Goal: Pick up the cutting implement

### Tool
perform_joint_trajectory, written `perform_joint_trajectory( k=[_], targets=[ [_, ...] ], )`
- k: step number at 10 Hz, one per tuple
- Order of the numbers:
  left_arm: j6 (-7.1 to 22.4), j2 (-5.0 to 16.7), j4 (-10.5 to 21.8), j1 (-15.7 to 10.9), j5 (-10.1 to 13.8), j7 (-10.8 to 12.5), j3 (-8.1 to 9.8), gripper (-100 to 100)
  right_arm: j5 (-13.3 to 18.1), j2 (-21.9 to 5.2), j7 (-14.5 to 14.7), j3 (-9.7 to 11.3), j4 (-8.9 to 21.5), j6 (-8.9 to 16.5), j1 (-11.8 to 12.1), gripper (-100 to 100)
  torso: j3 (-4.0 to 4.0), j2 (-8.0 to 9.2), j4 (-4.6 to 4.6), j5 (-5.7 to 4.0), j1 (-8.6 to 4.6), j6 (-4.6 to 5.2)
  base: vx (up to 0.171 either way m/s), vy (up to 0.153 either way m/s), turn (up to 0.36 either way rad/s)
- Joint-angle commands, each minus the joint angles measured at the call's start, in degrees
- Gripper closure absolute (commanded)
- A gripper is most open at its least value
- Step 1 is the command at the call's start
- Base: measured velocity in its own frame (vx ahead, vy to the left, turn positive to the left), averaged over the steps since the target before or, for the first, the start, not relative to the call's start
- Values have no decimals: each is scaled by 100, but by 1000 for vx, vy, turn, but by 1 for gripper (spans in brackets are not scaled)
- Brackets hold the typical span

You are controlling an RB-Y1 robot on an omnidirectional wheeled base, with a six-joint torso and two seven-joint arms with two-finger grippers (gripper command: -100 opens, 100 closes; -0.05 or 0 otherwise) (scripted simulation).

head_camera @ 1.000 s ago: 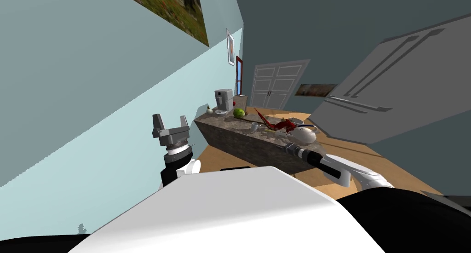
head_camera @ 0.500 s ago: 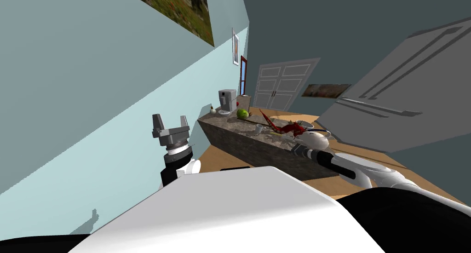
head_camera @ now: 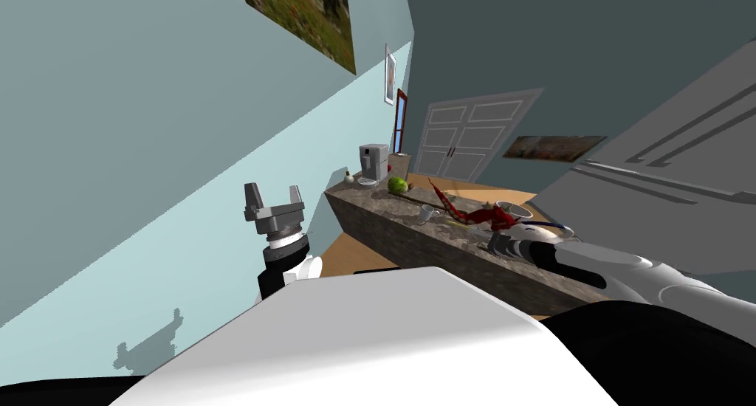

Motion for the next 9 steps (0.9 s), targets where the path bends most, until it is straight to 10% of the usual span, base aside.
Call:
perform_joint_trajectory(
  k=[1, 6, 7, 8, 9],
  targets=[
    [0, 0, 0, 0, 0, 0, 0, 0, 146, -237, 159, -8, 214, -46, 111, -100, 0, 0, 0, 0, 0, 0, 89, 18, 98],
    [0, 0, 0, 0, 0, 0, 0, 0, 397, -592, 359, 106, 559, -108, 194, -100, 10, 17, 4, -1, -1, 3, 54, 16, 77],
    [0, 0, 0, 0, 0, 0, 0, 0, 403, -605, 374, 106, 569, -114, 200, 0, 14, 25, 6, -3, -4, 5, 0, 0, 0],
    [0, 0, 0, 0, 0, 0, 0, 0, 442, -444, 427, 166, 607, -33, 167, -100, 19, 33, 8, -4, -6, 6, 21, -21, 82],
    [0, 0, 0, -1, 0, 0, 0, 0, 465, -348, 460, 203, 631, 15, 148, -100, 18, 30, 7, -6, -15, 4, 45, -40, 96]
  ],
)
